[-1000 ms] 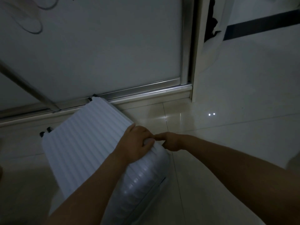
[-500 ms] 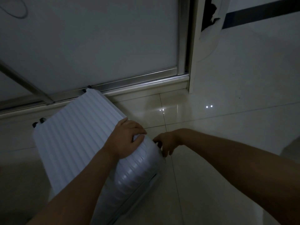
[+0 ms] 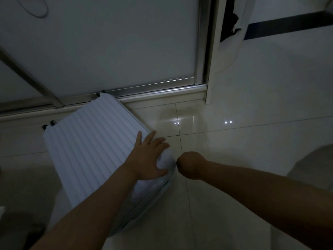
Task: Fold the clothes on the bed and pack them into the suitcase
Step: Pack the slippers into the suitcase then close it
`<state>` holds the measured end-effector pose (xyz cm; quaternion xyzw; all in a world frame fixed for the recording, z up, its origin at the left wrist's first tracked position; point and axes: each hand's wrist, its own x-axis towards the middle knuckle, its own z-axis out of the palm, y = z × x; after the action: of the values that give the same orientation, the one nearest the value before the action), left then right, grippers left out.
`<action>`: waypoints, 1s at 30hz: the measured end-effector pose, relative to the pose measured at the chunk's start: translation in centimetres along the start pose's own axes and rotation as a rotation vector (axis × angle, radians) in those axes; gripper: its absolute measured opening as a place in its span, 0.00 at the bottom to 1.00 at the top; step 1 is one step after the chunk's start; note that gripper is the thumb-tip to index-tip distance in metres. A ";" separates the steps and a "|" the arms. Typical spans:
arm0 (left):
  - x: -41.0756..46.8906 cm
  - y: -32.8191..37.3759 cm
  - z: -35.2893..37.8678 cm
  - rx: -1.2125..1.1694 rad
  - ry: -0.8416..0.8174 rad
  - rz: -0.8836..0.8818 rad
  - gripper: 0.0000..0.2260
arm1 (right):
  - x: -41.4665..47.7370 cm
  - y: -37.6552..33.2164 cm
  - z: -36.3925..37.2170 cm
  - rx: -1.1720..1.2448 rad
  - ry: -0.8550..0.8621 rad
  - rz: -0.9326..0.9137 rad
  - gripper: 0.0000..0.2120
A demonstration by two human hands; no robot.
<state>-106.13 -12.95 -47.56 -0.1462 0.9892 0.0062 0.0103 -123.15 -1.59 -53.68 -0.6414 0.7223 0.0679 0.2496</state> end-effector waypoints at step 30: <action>-12.3 -3.0 -2.8 0.072 -0.144 0.068 0.57 | -3.4 -5.9 0.5 0.167 0.063 0.041 0.14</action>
<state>-93.50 -12.28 -44.56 -0.1110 0.9899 -0.0187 0.0864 -117.19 0.65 -51.32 -0.6054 0.7458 -0.0074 0.2780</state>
